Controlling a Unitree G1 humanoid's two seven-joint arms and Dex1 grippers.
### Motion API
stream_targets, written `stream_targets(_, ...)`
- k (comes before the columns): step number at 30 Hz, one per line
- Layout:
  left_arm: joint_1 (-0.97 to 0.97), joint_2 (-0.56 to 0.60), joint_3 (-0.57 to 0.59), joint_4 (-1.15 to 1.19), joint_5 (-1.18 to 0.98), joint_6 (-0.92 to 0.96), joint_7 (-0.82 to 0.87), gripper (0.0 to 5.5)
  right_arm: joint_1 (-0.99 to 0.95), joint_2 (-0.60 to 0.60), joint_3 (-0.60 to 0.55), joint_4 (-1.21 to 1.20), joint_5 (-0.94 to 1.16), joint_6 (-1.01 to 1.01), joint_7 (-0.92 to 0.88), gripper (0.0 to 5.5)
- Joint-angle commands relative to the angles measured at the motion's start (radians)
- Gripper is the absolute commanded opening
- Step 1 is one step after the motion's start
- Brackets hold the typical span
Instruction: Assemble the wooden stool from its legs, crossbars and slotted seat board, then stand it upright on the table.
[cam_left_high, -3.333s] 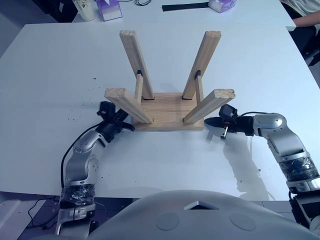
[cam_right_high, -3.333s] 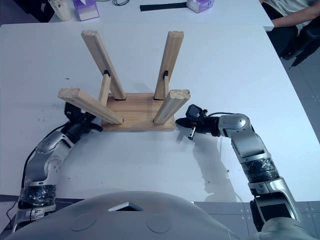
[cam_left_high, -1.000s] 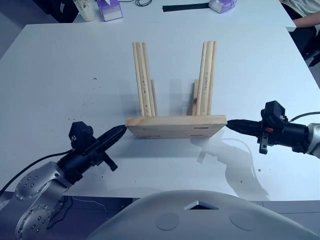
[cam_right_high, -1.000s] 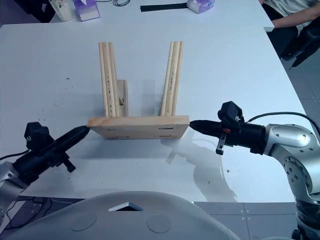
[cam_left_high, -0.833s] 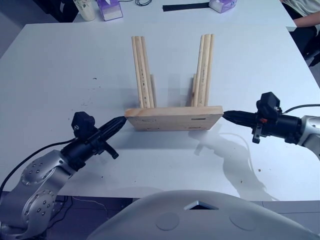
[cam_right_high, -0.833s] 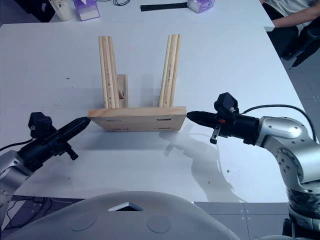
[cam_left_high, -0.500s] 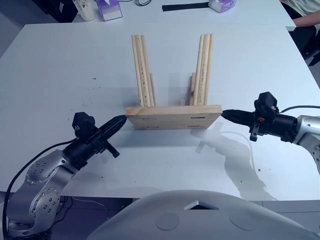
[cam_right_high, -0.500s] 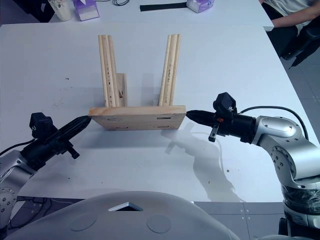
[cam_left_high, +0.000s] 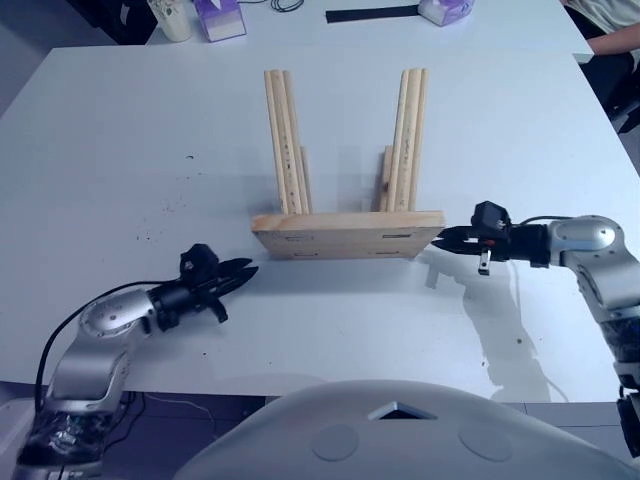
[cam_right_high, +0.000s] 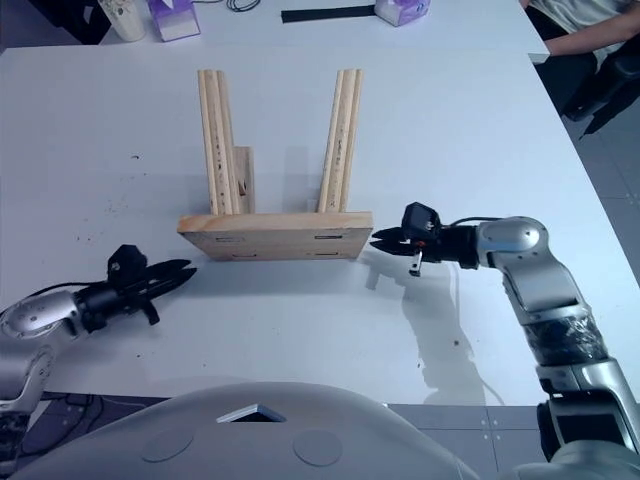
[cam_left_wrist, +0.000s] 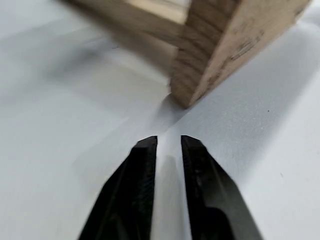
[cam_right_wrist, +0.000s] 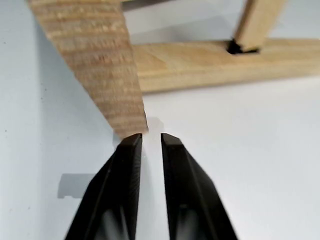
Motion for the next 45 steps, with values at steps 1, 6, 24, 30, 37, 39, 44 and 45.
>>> stream_targets(1,-0.084,0.053,-0.061,0.096,0.100,-0.116,-0.070,1.66,-0.106,0.005,0.044,0.120,-0.040,-0.080,0.084,1.35)
stream_targets(6,-0.125,0.064,-0.109,0.130,0.139,-0.183,-0.134,2.53,-0.124,-0.001,0.056,0.148,-0.044,-0.115,0.141,2.20)
stream_targets(24,-0.365,0.026,-0.187,0.269,0.170,-0.272,-0.221,3.02,-0.164,0.089,0.104,0.120,-0.053,-0.068,0.143,2.67)
stream_targets(30,-0.394,0.003,-0.207,0.313,0.178,-0.309,-0.235,3.02,-0.177,0.119,0.124,0.150,-0.064,-0.070,0.142,2.67)
stream_targets(37,-0.439,-0.031,-0.248,0.368,0.170,-0.354,-0.284,2.22,-0.200,0.135,0.131,0.203,-0.082,-0.093,0.147,2.06)
stream_targets(39,-0.445,-0.036,-0.246,0.369,0.162,-0.347,-0.292,1.92,-0.203,0.137,0.126,0.210,-0.073,-0.081,0.155,1.77)
stream_targets(44,-0.424,-0.023,-0.216,0.302,0.098,-0.260,-0.312,1.52,-0.169,0.115,0.096,0.134,0.036,0.064,0.230,1.44)
stream_targets(45,-0.398,-0.012,-0.204,0.246,0.052,-0.203,-0.323,1.52,-0.161,0.109,0.085,0.097,0.078,0.123,0.246,1.44)
